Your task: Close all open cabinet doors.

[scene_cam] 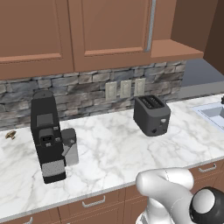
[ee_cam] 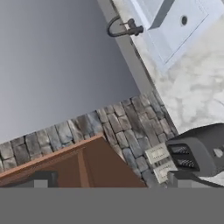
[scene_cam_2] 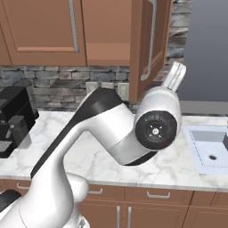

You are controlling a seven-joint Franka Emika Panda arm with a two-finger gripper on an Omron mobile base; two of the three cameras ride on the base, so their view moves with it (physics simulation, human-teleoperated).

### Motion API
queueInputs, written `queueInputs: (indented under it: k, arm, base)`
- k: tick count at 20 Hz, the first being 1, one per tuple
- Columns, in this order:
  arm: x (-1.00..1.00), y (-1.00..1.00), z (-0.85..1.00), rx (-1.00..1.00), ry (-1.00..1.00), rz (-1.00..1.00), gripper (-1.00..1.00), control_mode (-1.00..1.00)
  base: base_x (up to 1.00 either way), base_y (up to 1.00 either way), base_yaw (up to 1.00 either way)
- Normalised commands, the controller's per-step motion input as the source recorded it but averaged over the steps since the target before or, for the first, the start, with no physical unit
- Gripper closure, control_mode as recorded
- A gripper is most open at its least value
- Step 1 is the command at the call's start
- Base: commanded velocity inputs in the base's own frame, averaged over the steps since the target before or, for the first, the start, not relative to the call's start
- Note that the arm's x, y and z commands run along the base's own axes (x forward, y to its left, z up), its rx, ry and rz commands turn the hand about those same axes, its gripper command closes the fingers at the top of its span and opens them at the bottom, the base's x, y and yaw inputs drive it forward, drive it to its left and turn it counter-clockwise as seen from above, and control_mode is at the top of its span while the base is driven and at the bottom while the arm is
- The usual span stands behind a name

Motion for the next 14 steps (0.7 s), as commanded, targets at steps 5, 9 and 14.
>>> queueInputs:
  k: [5,9,14]
  arm:
    - [0.46,-0.06,-0.05,0.01,-0.15,0.11,-1.0,-1.0]
    - [0.41,-0.05,-0.09,0.0,-0.17,0.18,-1.0,-1.0]
    - [0.42,-0.14,-0.03,0.0,-0.07,0.17,-1.0,-1.0]
  base:
    - [0.0,0.0,0.0]
    - [0.0,0.0,0.0]
    - [0.0,0.0,0.0]
